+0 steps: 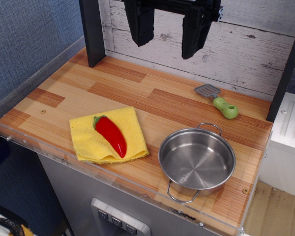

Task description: Move the pot to sit directly behind the pepper on the yellow napkin.

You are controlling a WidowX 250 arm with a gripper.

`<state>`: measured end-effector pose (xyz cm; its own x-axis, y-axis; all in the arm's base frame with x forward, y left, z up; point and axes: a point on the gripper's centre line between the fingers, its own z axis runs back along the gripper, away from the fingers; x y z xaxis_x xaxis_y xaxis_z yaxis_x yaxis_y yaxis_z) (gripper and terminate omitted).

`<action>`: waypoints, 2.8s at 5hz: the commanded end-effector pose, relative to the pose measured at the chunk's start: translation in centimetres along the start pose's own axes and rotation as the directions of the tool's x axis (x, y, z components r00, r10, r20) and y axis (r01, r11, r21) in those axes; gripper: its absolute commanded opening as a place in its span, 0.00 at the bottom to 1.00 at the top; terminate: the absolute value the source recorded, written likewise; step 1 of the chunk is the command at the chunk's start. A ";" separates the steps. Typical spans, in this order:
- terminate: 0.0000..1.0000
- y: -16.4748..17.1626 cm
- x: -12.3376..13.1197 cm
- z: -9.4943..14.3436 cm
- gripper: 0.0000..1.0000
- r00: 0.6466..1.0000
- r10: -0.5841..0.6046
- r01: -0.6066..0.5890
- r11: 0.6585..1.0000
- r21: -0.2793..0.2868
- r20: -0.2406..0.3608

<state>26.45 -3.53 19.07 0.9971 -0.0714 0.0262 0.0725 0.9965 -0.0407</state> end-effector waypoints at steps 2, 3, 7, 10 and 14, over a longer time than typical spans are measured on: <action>0.00 -0.2 -0.5 -2.3 1.00 1.000 0.000 0.000 1.000 0.002 0.006; 0.00 -0.4 -0.8 -4.2 1.00 1.000 -0.009 0.008 1.000 0.002 0.015; 0.00 -1.2 0.0 -12.0 1.00 0.998 -0.055 0.055 0.998 -0.009 0.040; 0.00 -0.9 1.3 -16.3 1.00 0.999 -0.047 0.047 0.999 0.028 -0.016; 0.00 -0.6 0.9 -17.6 0.00 0.998 -0.052 0.053 0.997 0.047 -0.021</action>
<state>27.57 -4.69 0.88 0.9937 -0.1109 -0.0180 0.1110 0.9938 0.0067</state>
